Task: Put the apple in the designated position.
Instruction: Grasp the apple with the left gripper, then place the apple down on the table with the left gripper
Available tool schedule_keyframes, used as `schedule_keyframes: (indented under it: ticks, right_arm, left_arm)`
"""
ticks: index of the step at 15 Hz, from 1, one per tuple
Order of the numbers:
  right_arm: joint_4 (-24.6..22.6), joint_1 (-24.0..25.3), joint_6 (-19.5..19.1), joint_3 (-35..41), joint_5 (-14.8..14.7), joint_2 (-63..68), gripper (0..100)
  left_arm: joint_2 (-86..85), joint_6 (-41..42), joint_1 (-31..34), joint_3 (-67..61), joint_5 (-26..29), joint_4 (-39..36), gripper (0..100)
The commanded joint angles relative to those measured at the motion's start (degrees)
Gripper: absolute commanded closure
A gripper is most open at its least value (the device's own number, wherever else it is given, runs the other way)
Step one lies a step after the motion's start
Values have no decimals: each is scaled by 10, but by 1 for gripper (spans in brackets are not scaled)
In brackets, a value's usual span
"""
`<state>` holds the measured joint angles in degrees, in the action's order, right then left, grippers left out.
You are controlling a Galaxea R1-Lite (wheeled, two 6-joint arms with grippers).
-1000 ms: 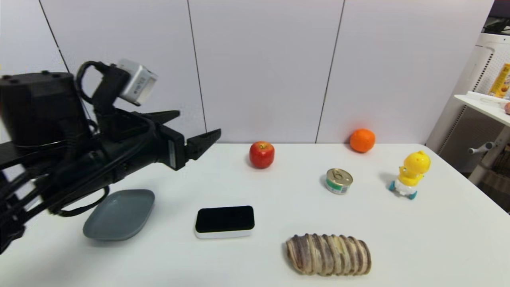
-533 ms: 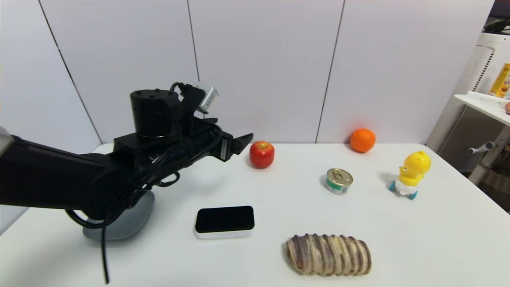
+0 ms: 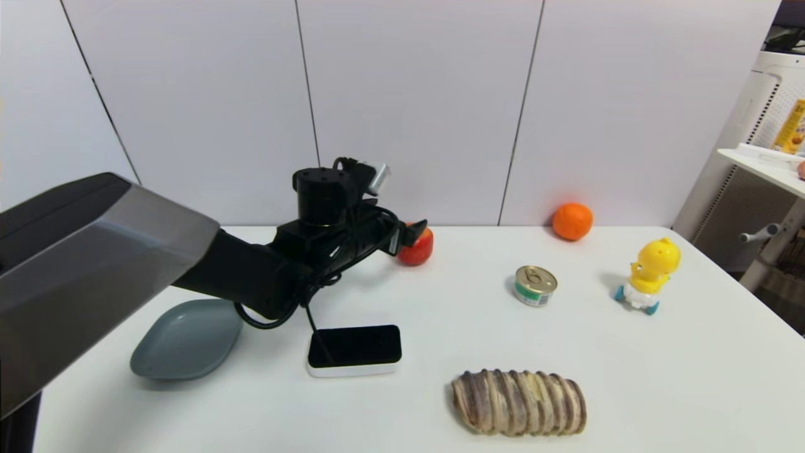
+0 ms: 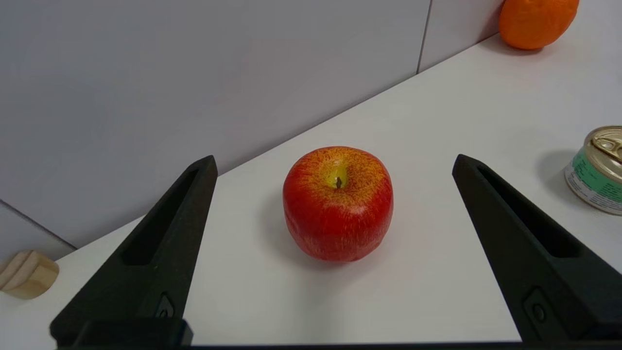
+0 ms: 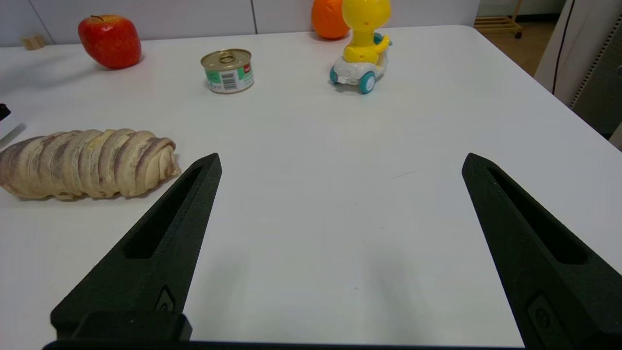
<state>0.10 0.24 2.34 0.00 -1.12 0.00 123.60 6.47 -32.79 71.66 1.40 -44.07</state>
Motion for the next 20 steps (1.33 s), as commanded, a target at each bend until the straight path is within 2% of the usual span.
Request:
schedule_keyframes:
  ticks: [1, 4, 12, 13, 20]
  right_arm:
    - [0, 0, 0, 0, 0, 1, 0]
    - [0, 0, 0, 0, 0, 1, 0]
    - [0, 0, 0, 0, 0, 1, 0]
    - [0, 0, 0, 0, 0, 1, 0]
    - [0, 0, 0, 0, 0, 1, 0]
  left_arm:
    - [103, -2, 0, 84, 0, -8, 0]
    - [153, -1, 0, 132, 1, -8, 0]
    - [170, -2, 3, 135, 0, -4, 0]
    - [170, -1, 3, 136, 1, -4, 100]
    - [122, 2, 3, 132, 2, 19, 100]
